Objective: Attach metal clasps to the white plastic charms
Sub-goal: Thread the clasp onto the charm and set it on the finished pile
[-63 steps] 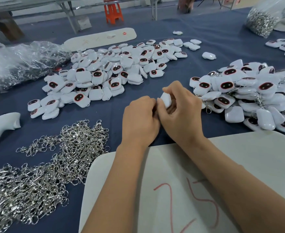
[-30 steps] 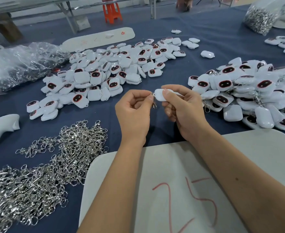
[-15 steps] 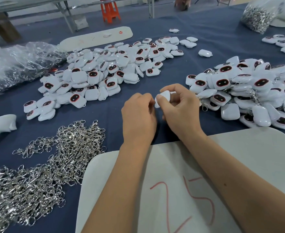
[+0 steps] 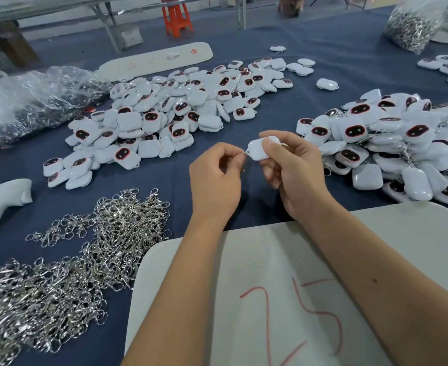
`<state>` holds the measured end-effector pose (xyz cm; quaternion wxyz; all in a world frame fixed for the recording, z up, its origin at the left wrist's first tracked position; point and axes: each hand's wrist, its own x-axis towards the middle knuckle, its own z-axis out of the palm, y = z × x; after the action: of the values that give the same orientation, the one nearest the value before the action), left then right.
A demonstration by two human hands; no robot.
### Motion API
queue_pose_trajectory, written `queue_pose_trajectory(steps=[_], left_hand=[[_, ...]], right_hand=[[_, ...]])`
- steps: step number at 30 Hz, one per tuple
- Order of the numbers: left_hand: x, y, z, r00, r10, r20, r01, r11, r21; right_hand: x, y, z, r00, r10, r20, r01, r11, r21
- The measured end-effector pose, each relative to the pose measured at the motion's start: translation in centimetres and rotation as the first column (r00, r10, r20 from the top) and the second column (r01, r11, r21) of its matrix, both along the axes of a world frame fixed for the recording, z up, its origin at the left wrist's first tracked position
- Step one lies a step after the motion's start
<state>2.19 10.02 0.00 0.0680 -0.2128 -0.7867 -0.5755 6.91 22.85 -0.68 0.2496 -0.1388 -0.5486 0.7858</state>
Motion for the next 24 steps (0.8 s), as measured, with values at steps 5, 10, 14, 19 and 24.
queue_pose_trajectory(steps=[5, 10, 14, 19, 24], left_hand=[[0.0, -0.1, -0.1, 0.958, 0.039, -0.284, -0.158, 0.898, -0.41], [0.3, 0.5, -0.1, 0.957, 0.046, -0.288, -0.217, 0.769, -0.601], [-0.1, 0.2, -0.2, 0.993, 0.055, 0.106, -0.05, 0.998, -0.05], [-0.7, -1.1, 0.3, 0.55, -0.577, 0.604, 0.137, 0.776, 0.616], [-0.4, -0.7, 0.2, 0.757, -0.438, 0.485, 0.181, 0.854, 0.488]], right_hand=[[0.2, -0.8, -0.5, 0.985, -0.171, 0.026, 0.139, 0.872, 0.47], [0.1, -1.6, -0.9, 0.958, -0.284, -0.052, 0.221, 0.605, 0.765], [-0.1, -0.2, -0.7, 0.992, -0.123, 0.028, 0.108, 0.944, 0.313], [-0.2, 0.8, -0.1, 0.998, 0.062, -0.014, -0.063, 0.996, -0.065], [-0.1, 0.9, 0.0, 0.997, 0.071, -0.01, -0.071, 0.99, -0.121]])
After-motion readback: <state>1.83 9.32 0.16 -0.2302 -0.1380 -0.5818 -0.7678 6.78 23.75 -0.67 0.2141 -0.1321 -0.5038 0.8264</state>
